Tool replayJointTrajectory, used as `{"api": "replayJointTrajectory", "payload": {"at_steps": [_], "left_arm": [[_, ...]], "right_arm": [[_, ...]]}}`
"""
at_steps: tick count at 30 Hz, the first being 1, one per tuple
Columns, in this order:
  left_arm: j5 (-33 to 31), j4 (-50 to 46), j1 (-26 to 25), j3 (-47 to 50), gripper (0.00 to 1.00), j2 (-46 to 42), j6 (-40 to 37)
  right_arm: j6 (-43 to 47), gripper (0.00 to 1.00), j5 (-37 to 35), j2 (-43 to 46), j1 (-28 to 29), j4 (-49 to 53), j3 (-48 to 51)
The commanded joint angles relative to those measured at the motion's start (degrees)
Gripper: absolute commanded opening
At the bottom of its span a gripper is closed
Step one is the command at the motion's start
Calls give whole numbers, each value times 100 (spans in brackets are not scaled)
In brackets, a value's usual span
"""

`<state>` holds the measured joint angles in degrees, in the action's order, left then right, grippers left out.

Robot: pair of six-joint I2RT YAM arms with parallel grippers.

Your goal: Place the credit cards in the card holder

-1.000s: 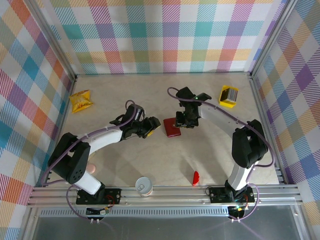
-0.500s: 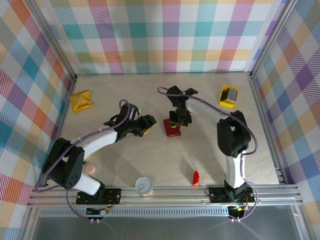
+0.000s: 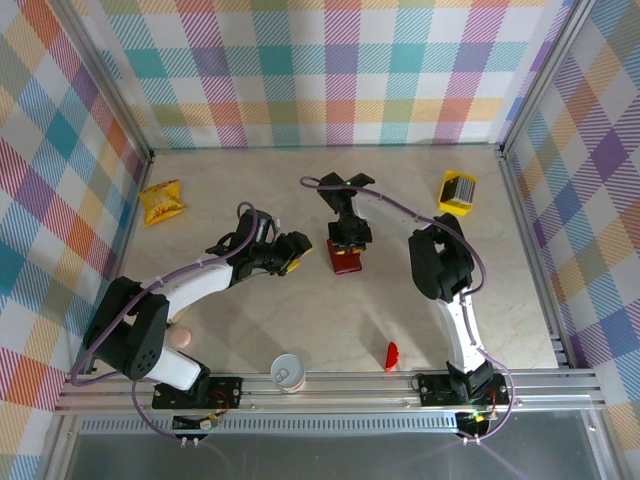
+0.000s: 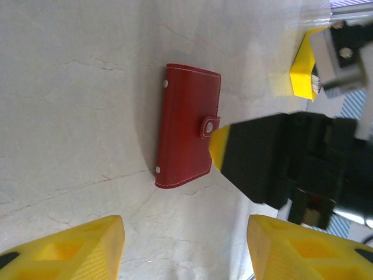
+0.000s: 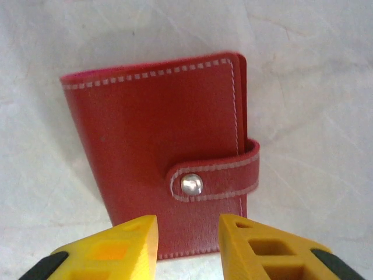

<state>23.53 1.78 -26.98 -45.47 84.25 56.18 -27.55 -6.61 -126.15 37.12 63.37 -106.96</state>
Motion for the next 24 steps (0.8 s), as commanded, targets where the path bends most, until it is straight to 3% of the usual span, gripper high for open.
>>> {"api": "replayJointTrajectory", "payload": {"at_steps": [1,15,18,24], "left_arm": [[95,90,62,47,57,-74,59],[64,80,62,61,57,-119,95],[73,78,62,61,57,-110,99],[97,81,62,32,57,-59,103]], "right_arm": [[101,33,-115,-282,30,277,-358],[131,31,-152,-727,23,336,-572],[136,24,-88,-723,6,296,-515],[88,1,288,-499,-71,-12,-297]]}}
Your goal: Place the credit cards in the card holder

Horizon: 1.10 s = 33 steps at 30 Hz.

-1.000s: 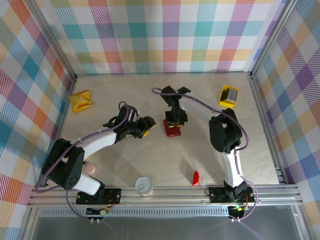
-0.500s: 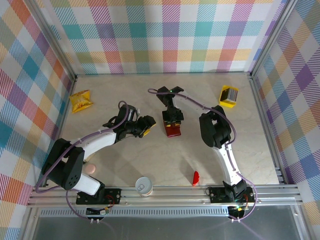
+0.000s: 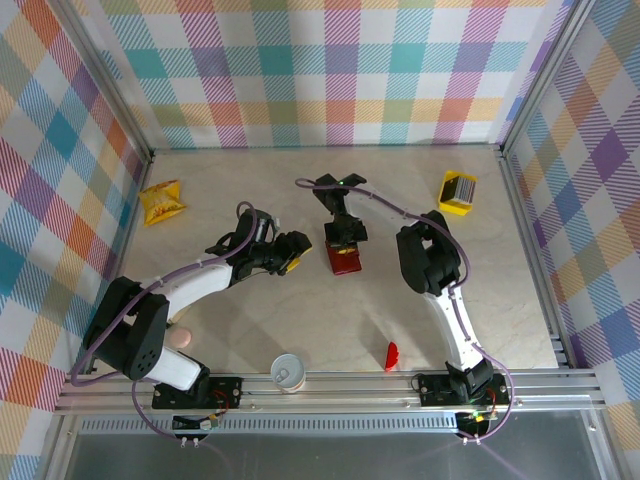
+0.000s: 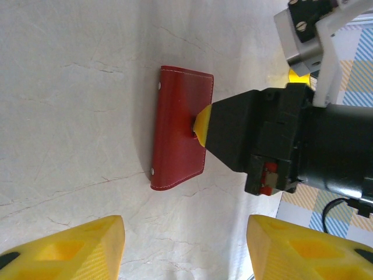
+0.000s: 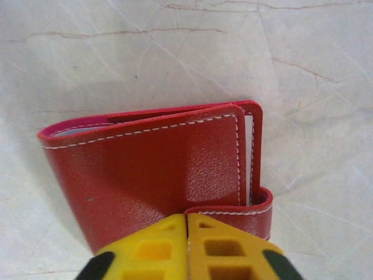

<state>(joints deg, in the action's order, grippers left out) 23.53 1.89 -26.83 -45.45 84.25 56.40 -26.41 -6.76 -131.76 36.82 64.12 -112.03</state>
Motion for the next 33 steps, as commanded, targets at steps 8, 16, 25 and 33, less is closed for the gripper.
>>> {"api": "replayJointTrajectory", "payload": {"at_steps": [8,16,25,33], "left_arm": [[202,66,38,-172,43,259,73],[382,225,-214,-696,20,932,46],[372,501,-498,-1074,7,1630,200],[273,695,-525,-1092,0,2036,200]], "right_arm": [[-553,0,1450,951,-384,-1153,1183],[-773,0,1756,1171,-500,-1330,1446],[-831,0,1897,1185,-500,-1454,1614],[-853,0,2047,1179,-500,-1514,1639]]}}
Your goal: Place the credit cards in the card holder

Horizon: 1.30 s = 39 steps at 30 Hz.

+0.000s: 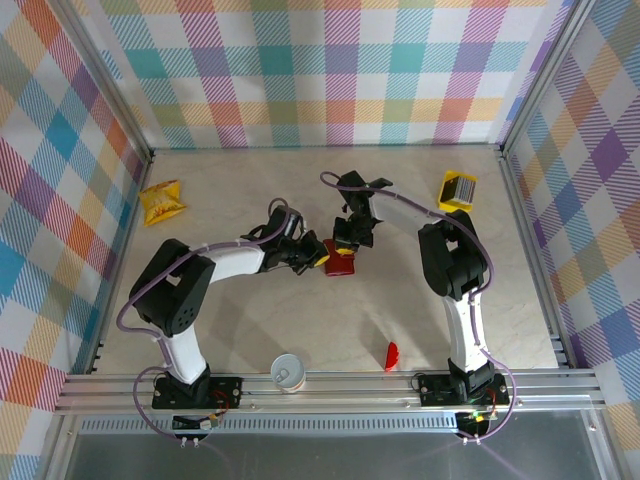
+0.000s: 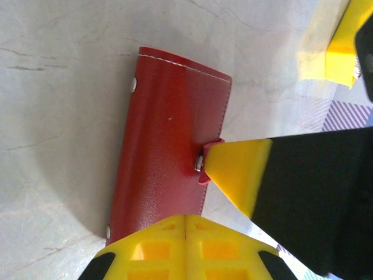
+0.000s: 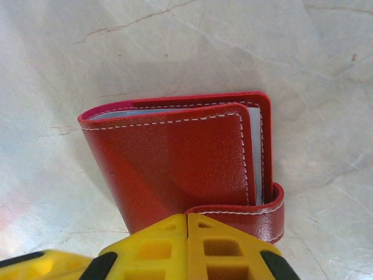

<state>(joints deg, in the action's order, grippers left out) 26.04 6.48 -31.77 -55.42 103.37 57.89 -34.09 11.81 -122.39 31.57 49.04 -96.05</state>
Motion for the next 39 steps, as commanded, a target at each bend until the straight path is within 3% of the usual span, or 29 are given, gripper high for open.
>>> {"api": "replayJointTrajectory", "payload": {"at_steps": [1,16,28,39], "left_arm": [[24,272,-40,-105,0,169,47],[-361,2,-66,-147,0,744,21],[-504,9,-66,65,0,829,60],[1,661,-71,71,0,374,-6]], "right_arm": [[-86,0,189,247,24,-4,45],[254,0,331,392,-46,7,116],[873,0,5,1328,-769,-87,1460],[1085,0,622,1375,-695,-352,1420]]}}
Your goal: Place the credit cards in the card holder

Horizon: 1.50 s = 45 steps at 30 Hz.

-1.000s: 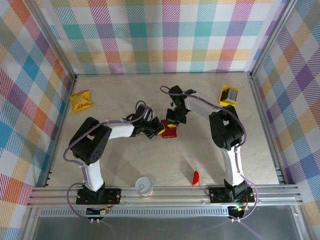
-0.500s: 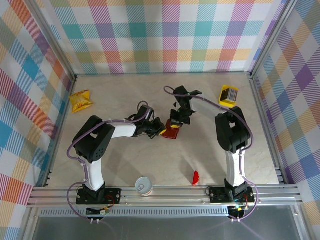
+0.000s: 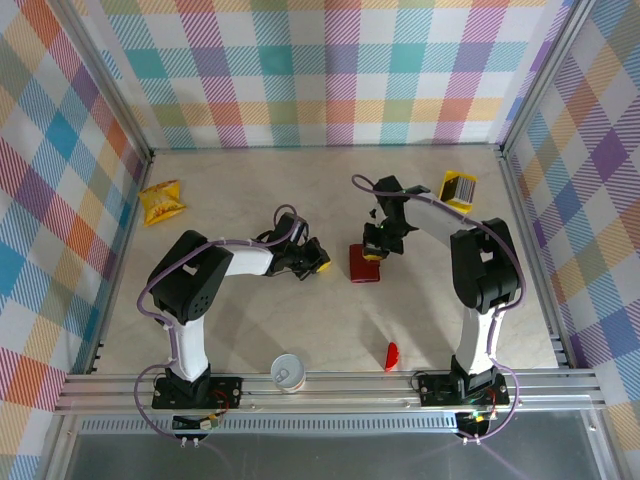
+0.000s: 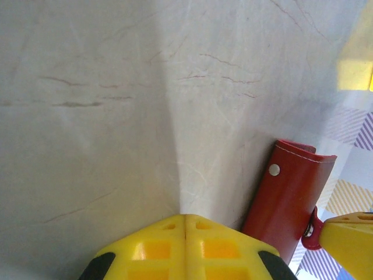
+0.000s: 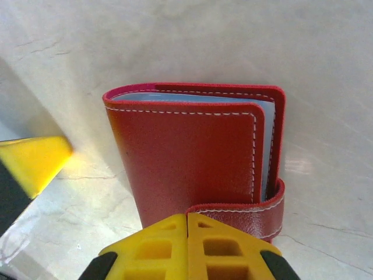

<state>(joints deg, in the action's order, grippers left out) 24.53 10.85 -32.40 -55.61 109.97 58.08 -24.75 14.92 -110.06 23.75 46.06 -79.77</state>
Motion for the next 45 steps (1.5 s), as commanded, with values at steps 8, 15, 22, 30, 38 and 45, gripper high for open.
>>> {"api": "replayJointTrajectory", "payload": {"at_steps": [8,15,22,30,38,45], "left_arm": [[-51,-181,-3,288,7,-1406,25],[-27,-354,-3,249,11,-1500,4],[68,-49,-4,130,9,-951,24],[86,27,-12,76,7,-580,18],[102,133,-20,82,7,-401,-25],[183,262,-29,11,7,-140,10]], "right_arm": [[-357,0,455,-321,440,-9,-747],[-461,0,527,-628,631,-10,-1098],[-529,0,616,-780,710,-27,-1161],[-622,0,703,-984,710,-201,-1048],[-627,0,749,-1095,710,-218,-1054],[-618,0,767,-1092,710,-220,-1057]]}}
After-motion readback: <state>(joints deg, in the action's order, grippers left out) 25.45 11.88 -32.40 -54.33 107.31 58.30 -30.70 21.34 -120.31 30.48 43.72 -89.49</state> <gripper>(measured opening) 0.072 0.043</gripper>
